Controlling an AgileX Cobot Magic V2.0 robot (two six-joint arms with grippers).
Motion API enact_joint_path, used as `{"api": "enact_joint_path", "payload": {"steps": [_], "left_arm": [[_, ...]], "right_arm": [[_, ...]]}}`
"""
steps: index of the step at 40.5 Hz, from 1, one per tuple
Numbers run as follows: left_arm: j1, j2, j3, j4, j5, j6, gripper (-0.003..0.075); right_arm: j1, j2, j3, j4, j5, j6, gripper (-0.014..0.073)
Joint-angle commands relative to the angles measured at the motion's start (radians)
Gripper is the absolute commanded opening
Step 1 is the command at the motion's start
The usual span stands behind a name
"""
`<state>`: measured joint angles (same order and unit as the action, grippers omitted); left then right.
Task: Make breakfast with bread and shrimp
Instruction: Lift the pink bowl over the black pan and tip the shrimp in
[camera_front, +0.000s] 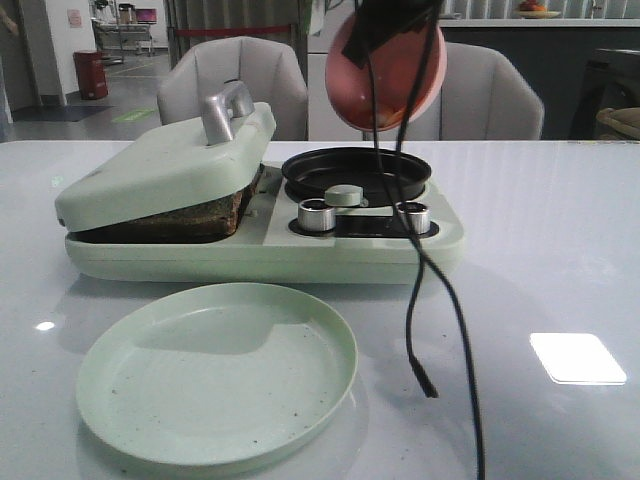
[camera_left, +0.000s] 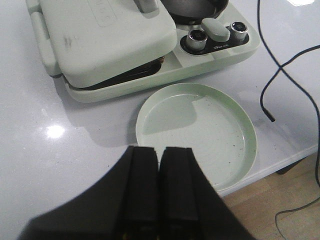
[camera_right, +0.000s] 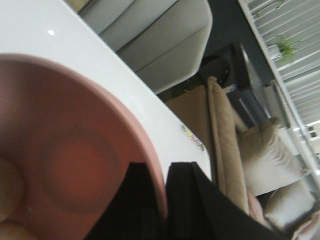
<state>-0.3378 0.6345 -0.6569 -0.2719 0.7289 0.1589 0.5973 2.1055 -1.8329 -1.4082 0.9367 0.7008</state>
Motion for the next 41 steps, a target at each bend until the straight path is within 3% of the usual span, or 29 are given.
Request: {"api": "enact_joint_path", "payload": {"steps": [1, 12, 32, 41], "left_arm": [[-0.006, 0.000, -0.028, -0.014, -0.068, -0.005, 0.0101], [-0.006, 0.000, -0.028, -0.014, -0.069, -0.005, 0.0101], [-0.006, 0.000, -0.028, -0.014, -0.069, -0.005, 0.0101], [-0.006, 0.000, -0.028, -0.014, -0.069, -0.005, 0.0101]], "right_arm": [[0.013, -0.048, -0.043, -0.200, 0.059, 0.051, 0.0045], [0.040, -0.042, -0.045, -0.403, 0.153, 0.051, 0.0045], [0.067, -0.042, -0.133, -0.403, 0.205, -0.035, 0.0045], [0.067, 0.050, -0.117, -0.403, 0.251, -0.052, 0.0045]]}}
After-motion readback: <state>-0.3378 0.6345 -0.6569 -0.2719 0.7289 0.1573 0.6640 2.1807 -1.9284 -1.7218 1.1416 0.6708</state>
